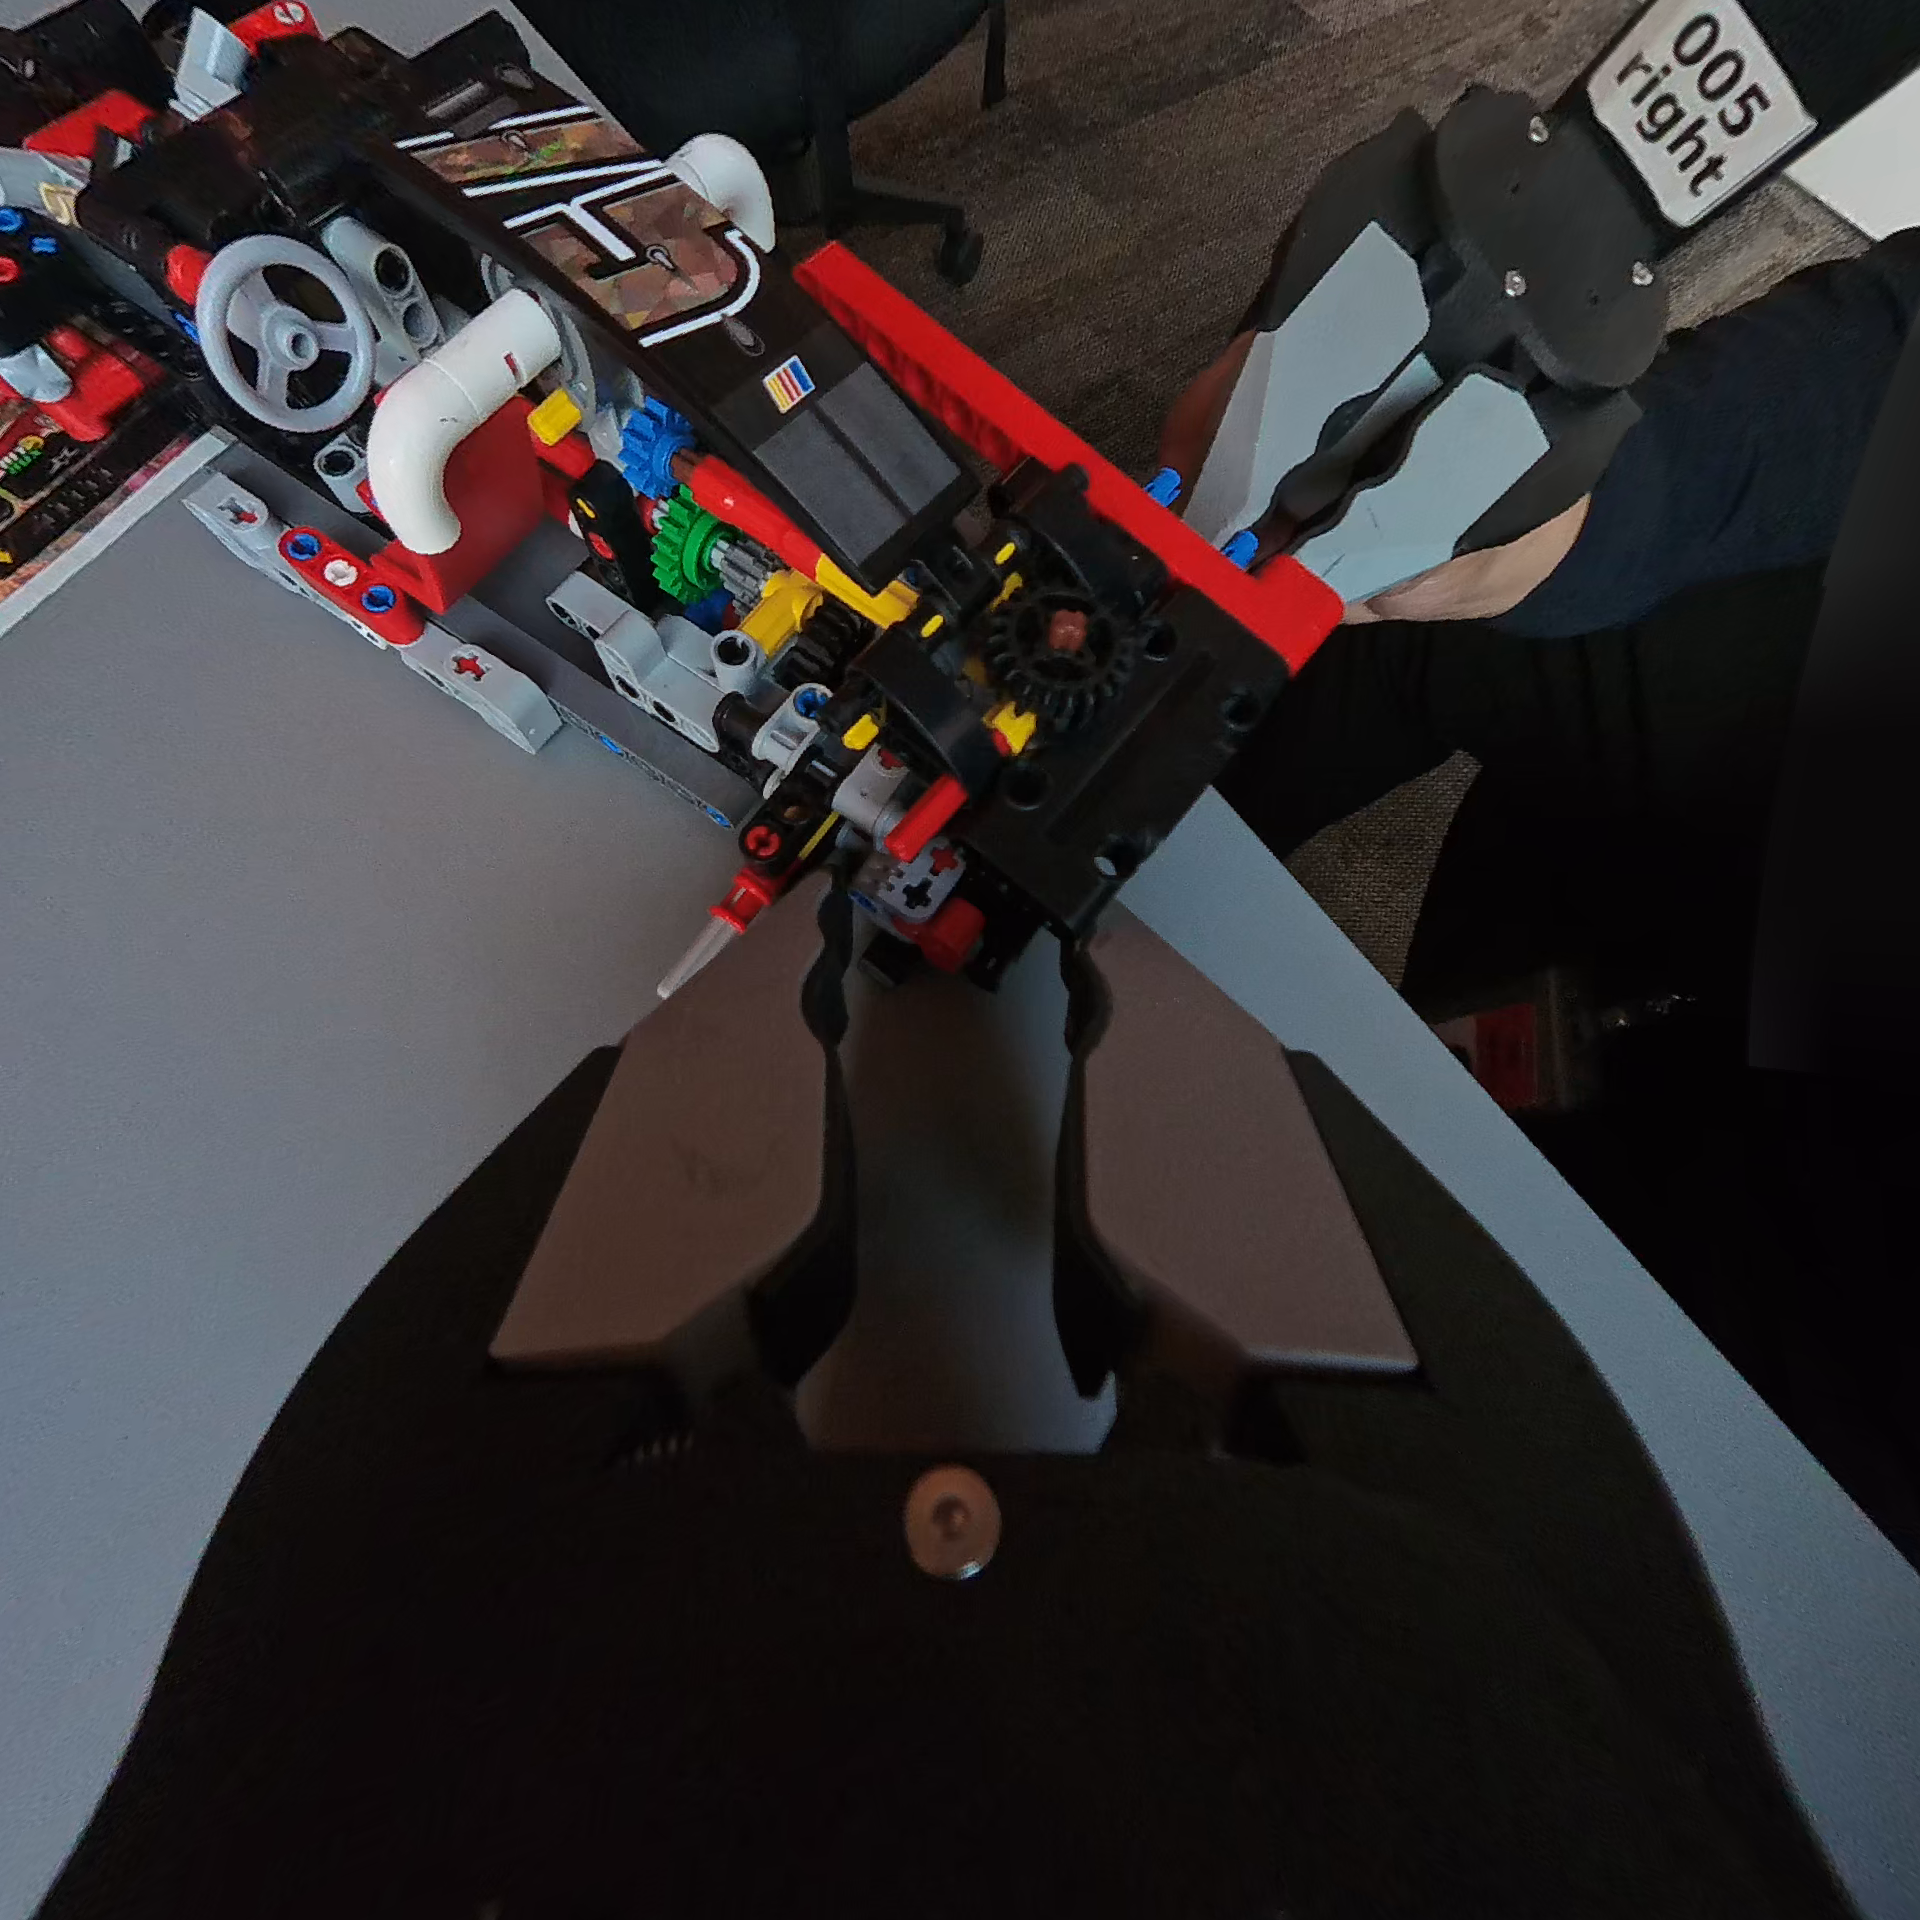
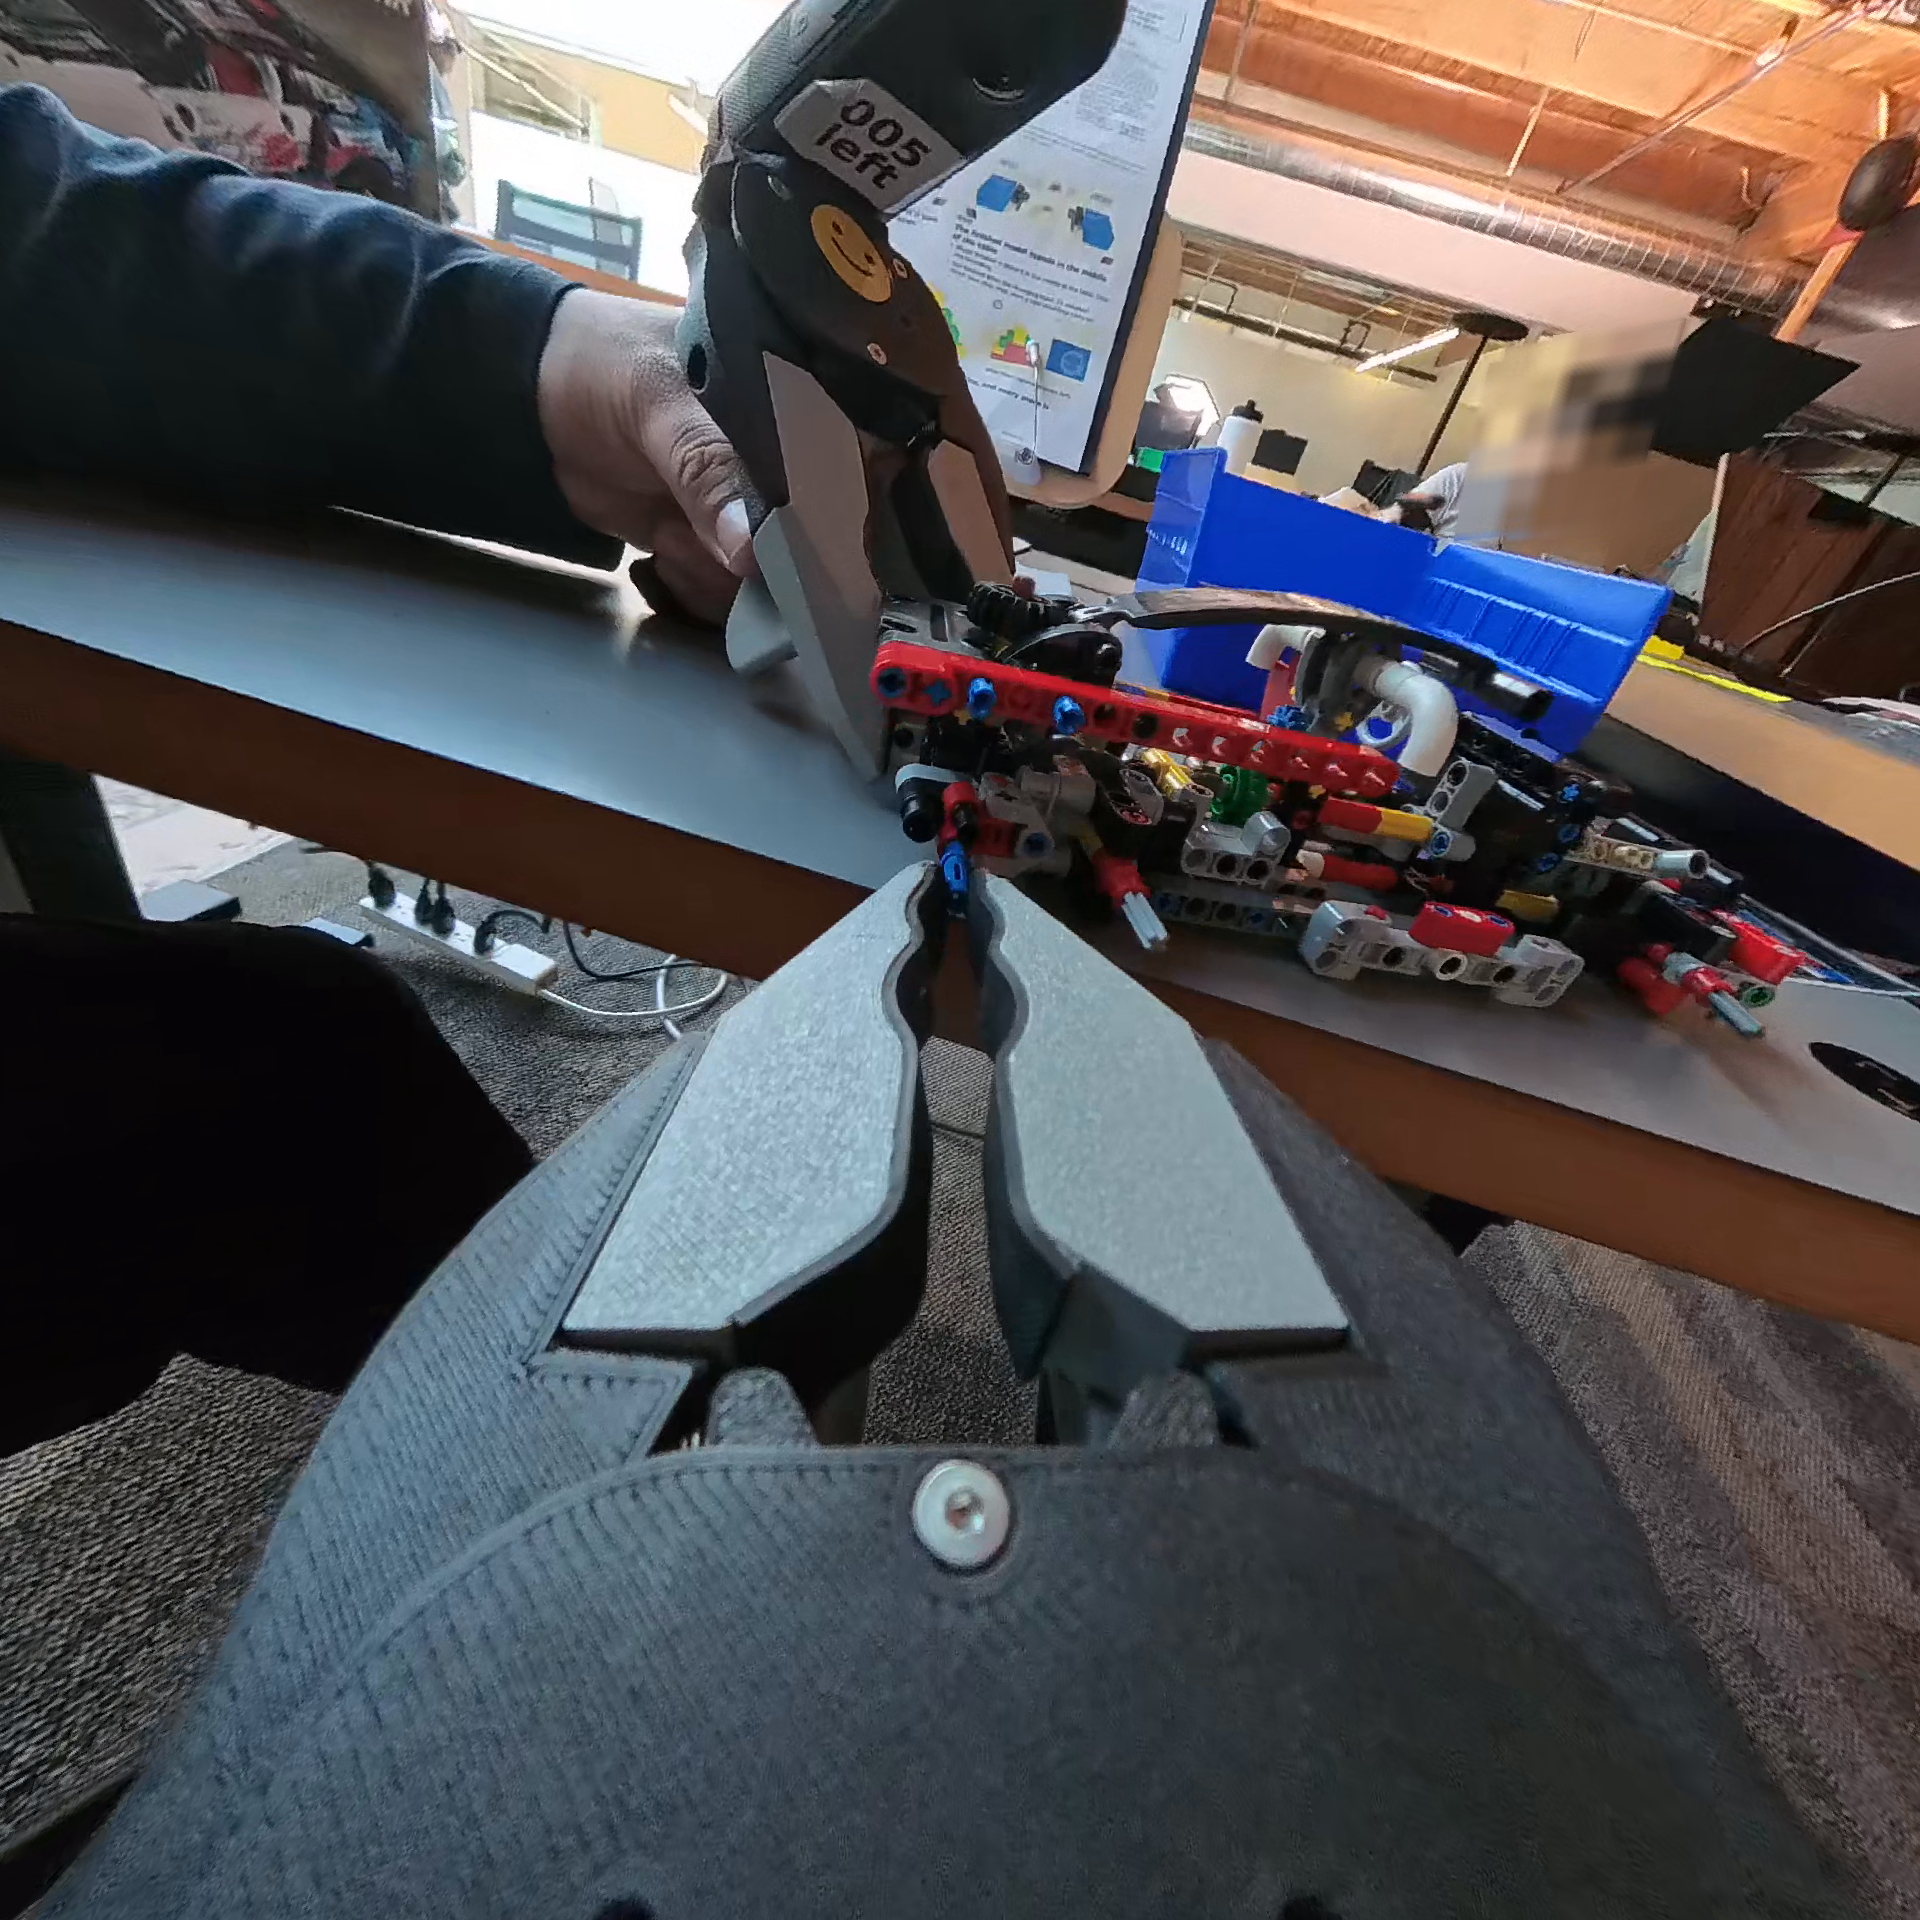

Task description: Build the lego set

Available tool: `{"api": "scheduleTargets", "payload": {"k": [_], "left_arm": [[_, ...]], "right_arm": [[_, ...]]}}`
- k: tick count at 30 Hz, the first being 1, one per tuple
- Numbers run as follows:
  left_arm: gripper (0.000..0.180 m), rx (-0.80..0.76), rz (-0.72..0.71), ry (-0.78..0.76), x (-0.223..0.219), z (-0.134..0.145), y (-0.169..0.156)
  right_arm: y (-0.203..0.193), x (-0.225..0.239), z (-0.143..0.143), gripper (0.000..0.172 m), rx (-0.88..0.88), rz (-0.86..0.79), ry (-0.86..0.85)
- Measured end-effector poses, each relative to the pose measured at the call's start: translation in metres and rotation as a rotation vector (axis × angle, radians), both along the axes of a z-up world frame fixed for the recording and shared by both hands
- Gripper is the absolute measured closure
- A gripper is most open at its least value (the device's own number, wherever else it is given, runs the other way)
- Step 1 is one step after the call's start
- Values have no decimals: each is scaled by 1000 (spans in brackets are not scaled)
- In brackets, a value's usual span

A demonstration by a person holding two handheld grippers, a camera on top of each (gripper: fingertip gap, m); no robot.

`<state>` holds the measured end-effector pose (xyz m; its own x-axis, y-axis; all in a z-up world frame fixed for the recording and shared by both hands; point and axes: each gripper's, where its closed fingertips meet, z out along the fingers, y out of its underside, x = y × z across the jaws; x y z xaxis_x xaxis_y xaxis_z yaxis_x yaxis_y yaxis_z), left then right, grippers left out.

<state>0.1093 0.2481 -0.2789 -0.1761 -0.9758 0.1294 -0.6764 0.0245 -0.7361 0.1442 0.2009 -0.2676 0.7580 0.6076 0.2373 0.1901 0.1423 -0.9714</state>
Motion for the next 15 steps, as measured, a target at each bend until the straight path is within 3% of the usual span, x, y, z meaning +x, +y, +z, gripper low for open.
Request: {"api": "scheduleTargets", "payload": {"k": [6, 15], "left_arm": [[142, -10, 0, 1, 0, 0, 0], [142, -13, 6, 1, 1, 0, 1]], "right_arm": [[0, -1, -1, 171, 16, 23, 73], [1, 0, 0, 171, -222, 159, 595]]}}
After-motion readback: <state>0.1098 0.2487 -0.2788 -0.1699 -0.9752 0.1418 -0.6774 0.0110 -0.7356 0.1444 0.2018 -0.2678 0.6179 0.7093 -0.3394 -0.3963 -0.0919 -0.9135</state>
